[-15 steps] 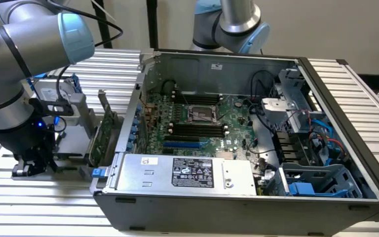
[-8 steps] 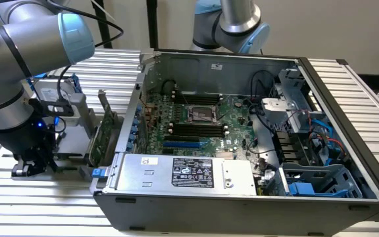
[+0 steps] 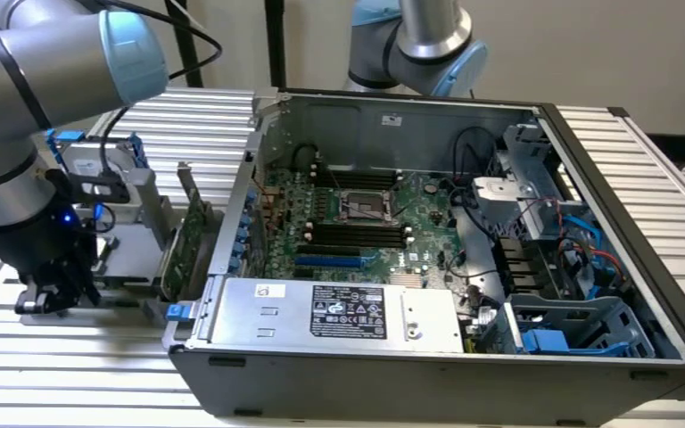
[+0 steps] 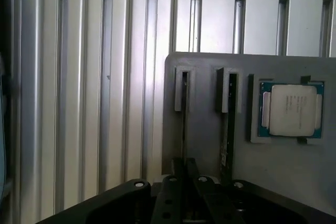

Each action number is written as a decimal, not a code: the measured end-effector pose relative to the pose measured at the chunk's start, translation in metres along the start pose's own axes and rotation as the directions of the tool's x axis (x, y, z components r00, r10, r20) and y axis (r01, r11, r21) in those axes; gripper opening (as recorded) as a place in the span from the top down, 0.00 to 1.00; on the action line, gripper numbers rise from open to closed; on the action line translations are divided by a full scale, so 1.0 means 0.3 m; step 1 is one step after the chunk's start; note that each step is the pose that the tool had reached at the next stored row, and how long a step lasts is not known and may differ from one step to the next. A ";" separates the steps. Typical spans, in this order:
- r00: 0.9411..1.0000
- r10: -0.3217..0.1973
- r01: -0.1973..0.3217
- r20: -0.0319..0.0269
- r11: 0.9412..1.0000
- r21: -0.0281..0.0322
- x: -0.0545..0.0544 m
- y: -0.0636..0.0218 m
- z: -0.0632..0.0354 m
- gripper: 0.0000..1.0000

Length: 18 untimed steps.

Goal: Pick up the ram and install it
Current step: 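Pick up the ram and move it above insertion slot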

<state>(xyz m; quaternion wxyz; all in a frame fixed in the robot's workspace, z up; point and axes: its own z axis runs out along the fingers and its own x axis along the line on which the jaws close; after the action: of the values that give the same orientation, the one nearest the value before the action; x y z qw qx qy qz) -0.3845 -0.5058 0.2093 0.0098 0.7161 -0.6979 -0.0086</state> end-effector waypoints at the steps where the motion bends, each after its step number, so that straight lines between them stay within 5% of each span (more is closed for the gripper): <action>1: 1.000 0.000 0.000 0.000 1.000 0.000 0.000 0.000 -0.015 1.00; 12: 1.000 0.000 0.000 0.000 1.000 0.000 0.000 -0.005 -0.181 1.00; 18: 1.000 0.000 0.000 0.000 1.000 0.000 0.001 -0.031 -0.274 1.00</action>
<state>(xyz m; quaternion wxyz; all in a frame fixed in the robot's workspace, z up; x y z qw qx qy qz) -0.3731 -0.5058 0.2912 0.0097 0.7161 -0.6979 -0.0086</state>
